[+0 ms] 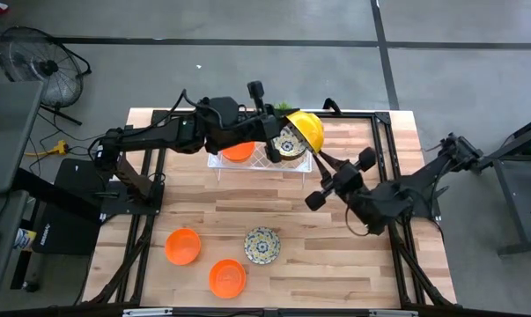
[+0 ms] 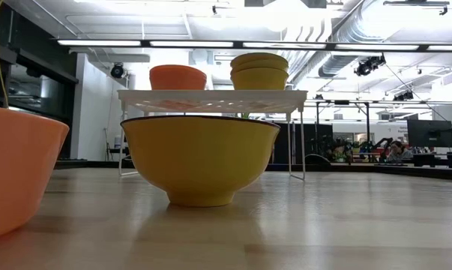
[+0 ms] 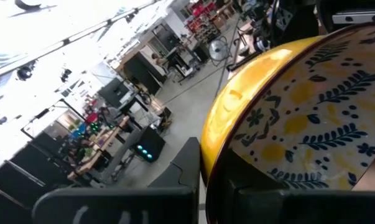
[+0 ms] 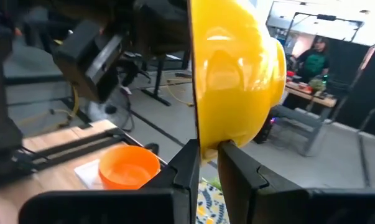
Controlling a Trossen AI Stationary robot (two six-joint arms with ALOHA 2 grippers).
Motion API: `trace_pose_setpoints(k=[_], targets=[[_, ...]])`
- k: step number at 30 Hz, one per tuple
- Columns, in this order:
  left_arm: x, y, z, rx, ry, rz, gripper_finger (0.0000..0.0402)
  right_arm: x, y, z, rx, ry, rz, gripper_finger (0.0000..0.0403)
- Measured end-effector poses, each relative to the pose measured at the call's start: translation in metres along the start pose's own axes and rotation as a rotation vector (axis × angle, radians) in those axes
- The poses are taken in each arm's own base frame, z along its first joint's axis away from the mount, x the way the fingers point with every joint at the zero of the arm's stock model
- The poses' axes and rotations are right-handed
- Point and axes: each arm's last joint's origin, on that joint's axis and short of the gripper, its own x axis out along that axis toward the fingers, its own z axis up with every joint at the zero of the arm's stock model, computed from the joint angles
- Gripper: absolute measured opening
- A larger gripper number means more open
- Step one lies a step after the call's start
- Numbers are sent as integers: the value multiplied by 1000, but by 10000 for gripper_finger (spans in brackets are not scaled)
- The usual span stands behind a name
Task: Pick & Place Mini bowls
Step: Stack the yellow bowl on the yellow bowl on the shelf
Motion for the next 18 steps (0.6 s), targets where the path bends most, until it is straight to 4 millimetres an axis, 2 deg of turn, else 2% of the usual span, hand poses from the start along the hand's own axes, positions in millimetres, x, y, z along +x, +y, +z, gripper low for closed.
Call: trace_pose_setpoints(k=[6, 9, 18], targets=[[1, 1, 2, 25, -26, 19, 6, 0, -11, 8, 59, -12, 37, 49], [13, -8, -2, 39, -15, 12, 6, 2, -14, 9, 62, -6, 5, 50], [24, -16, -6, 48, -13, 15, 6, 4, -28, 16, 69, -5, -18, 50]])
